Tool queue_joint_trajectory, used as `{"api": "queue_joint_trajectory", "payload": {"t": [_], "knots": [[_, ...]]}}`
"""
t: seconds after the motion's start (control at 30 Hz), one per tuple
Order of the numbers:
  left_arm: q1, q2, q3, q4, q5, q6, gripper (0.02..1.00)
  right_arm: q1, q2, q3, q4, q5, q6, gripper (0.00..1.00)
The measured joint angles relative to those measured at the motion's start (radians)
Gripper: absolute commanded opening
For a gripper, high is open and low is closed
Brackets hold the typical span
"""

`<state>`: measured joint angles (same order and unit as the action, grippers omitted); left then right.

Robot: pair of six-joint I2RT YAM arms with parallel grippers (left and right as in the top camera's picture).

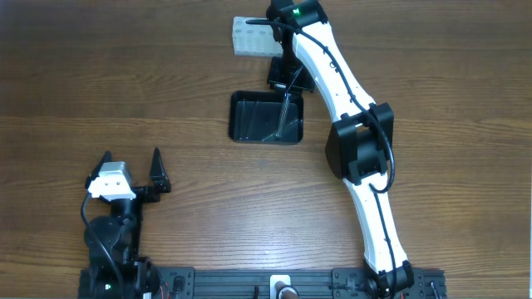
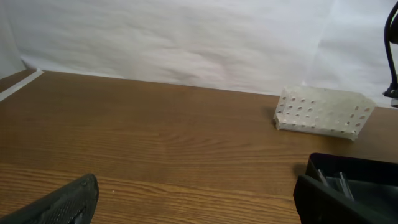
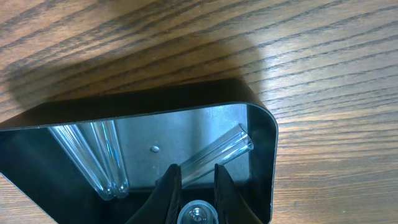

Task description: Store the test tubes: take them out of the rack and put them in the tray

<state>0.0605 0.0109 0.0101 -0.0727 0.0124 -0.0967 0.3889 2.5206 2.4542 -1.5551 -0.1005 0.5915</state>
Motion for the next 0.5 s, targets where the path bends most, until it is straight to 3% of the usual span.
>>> {"api": "queue_joint_trajectory", "payload": {"t": [0.5], "knots": [[0.0, 0.0, 0.0, 0.0, 0.0, 0.0, 0.998, 0.0, 0.049, 0.0, 0.037, 0.0, 0.0, 0.012]]}}
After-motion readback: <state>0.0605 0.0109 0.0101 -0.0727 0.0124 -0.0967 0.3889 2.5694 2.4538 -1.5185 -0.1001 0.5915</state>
